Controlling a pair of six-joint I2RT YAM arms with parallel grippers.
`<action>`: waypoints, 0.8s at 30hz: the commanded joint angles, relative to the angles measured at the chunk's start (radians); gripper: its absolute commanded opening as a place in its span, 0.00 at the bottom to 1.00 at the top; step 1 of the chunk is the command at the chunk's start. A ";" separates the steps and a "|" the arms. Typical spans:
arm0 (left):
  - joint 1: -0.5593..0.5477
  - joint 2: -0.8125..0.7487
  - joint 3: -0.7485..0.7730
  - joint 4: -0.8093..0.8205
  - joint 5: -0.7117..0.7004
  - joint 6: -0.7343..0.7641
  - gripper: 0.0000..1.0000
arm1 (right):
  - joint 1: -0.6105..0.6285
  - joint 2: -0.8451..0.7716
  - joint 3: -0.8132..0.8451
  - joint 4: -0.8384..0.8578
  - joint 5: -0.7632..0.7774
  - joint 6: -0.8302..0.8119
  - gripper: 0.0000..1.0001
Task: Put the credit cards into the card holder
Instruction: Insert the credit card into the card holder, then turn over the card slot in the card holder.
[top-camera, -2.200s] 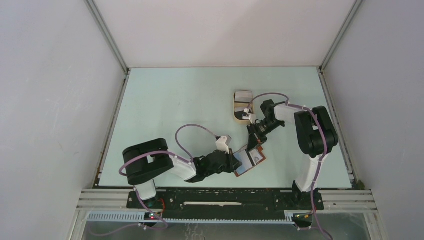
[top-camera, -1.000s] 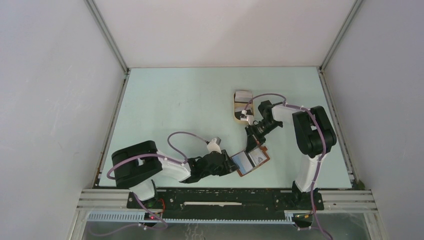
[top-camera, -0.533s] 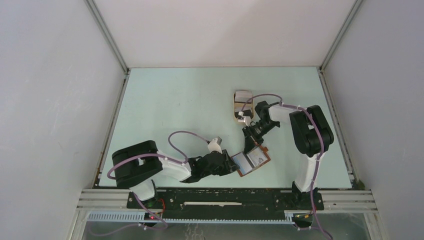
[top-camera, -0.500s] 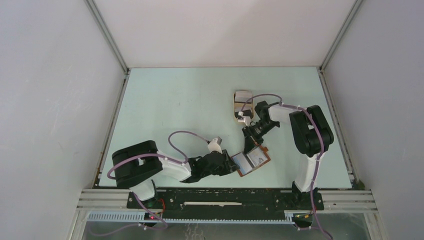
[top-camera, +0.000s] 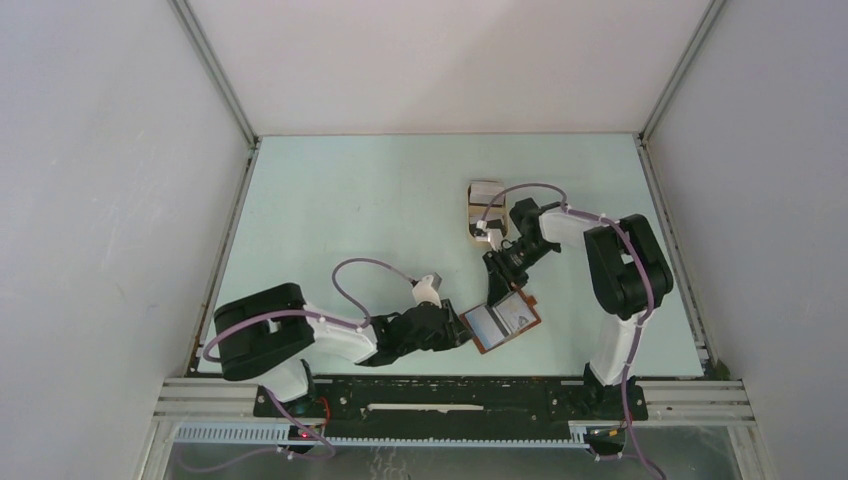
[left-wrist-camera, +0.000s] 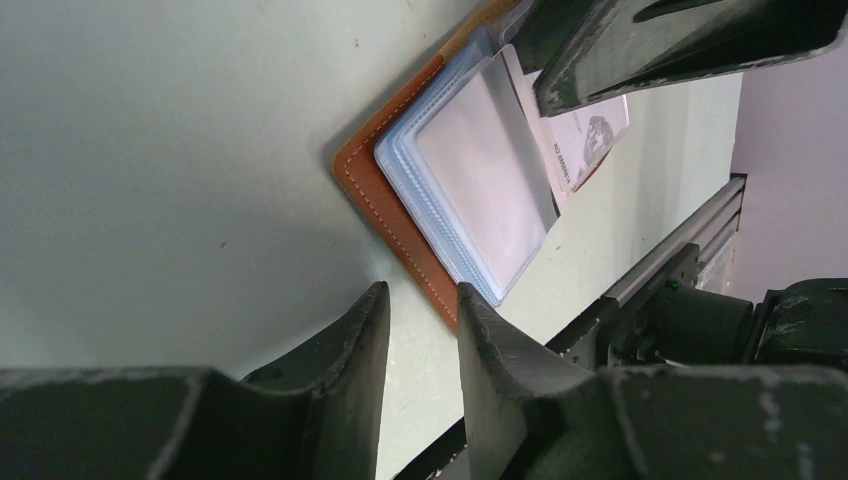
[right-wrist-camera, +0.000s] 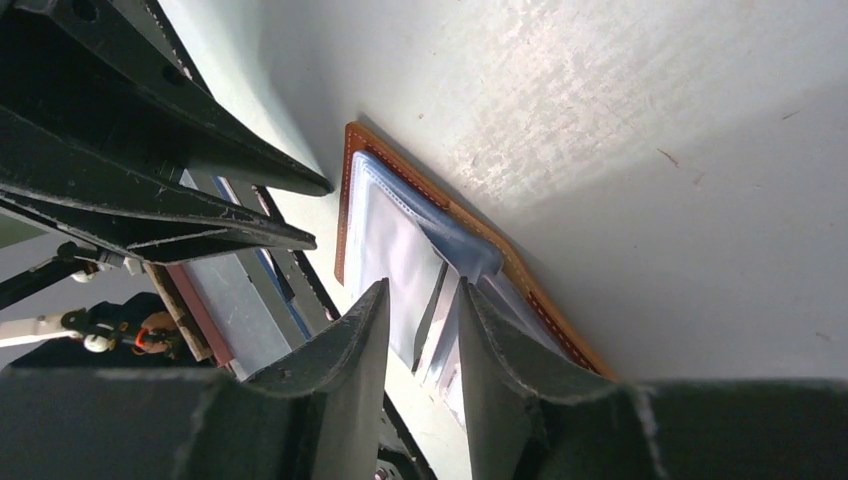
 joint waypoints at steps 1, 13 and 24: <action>0.005 -0.046 -0.031 -0.041 -0.034 0.063 0.36 | 0.008 -0.080 0.026 0.007 0.015 -0.010 0.40; 0.005 -0.182 -0.069 -0.040 -0.087 0.172 0.36 | 0.024 -0.194 0.006 0.012 0.028 -0.080 0.36; 0.005 -0.404 -0.110 0.023 -0.197 0.353 0.36 | 0.114 -0.297 -0.068 0.046 0.215 -0.215 0.03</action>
